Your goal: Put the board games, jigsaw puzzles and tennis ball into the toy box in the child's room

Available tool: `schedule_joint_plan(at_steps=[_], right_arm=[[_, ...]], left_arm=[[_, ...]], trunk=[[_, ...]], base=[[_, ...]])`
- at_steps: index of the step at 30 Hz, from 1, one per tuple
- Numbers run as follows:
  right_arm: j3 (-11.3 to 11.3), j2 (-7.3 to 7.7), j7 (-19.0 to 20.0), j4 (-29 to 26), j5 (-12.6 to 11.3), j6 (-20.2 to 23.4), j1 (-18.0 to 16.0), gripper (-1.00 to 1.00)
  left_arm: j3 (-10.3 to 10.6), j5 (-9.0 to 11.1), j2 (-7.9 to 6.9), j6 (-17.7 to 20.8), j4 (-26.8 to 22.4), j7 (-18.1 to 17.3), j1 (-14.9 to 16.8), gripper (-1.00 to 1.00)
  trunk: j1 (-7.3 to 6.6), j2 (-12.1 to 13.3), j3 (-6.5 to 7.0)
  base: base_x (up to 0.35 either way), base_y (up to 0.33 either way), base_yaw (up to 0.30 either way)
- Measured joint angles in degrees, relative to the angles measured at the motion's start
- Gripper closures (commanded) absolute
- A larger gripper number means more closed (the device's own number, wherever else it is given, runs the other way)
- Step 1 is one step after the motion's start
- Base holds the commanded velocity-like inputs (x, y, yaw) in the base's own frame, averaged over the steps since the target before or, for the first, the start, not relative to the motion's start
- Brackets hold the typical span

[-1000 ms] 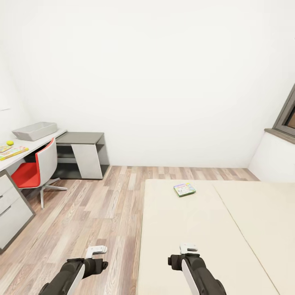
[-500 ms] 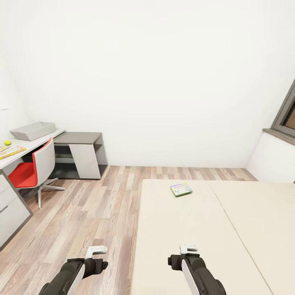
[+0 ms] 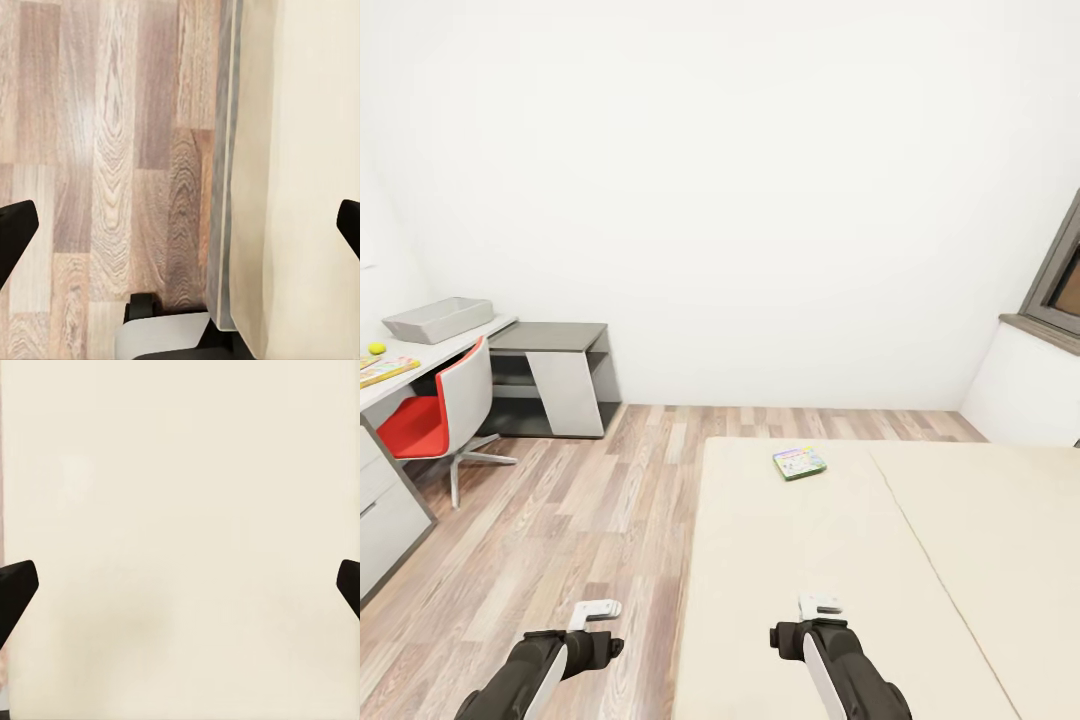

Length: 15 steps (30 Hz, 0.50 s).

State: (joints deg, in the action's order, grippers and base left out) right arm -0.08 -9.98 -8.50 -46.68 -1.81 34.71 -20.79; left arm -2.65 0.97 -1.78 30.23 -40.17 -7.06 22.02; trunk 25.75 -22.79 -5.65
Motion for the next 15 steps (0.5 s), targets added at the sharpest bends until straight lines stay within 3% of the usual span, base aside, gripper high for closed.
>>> schedule_joint_plan(at_steps=[15], right_arm=[[0.0,0.00,0.0,0.0,-0.1,0.0,0.0,-1.00]], left_arm=[[0.0,0.0,0.00,0.0,0.0,0.0,0.0,-1.00]], trunk=[[0.00,0.0,0.00]], base=[[-0.017,-0.021,0.000]])
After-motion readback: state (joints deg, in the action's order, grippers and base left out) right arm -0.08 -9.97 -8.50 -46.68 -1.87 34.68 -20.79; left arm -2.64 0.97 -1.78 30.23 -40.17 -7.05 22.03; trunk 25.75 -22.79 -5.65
